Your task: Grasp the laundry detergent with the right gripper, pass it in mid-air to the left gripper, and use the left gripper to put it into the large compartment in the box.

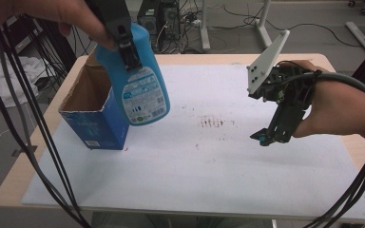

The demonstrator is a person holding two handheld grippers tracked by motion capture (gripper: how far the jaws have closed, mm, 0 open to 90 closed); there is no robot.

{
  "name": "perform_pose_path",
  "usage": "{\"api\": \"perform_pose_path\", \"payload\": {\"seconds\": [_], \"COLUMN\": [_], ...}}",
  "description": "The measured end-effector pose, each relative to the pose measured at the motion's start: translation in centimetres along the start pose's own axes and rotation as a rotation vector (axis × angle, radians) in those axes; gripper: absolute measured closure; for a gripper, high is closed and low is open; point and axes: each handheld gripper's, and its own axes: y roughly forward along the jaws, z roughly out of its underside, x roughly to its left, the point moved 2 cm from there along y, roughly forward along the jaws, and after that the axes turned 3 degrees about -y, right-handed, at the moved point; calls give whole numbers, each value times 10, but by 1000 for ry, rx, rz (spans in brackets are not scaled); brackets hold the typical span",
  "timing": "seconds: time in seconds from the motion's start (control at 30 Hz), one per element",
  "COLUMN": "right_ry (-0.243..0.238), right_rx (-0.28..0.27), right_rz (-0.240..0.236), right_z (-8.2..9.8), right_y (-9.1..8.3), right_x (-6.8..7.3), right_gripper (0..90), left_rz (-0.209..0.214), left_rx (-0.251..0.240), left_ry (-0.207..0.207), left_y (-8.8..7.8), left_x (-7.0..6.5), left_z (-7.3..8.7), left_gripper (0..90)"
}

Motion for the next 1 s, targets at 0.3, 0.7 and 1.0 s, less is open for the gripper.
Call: {"api": "perform_pose_path", "payload": {"seconds": [0.3,0.7,1.0], "right_ry": [-21,-40,-37], "right_rx": [-1,49,67], "right_rz": [-14,-36,-35], "right_z": [-5,-12,-13], "right_y": [-1,-11,-10], "right_x": [2,-4,-8], "right_gripper": [6,6,6], "left_rz": [-96,-157,-194], "left_rx": [-38,-6,31], "left_ry": [-293,-643,-703], "left_y": [-34,-44,-25], "left_x": [27,72,93], "left_z": [23,64,67], "left_gripper": [384,384,384]}}
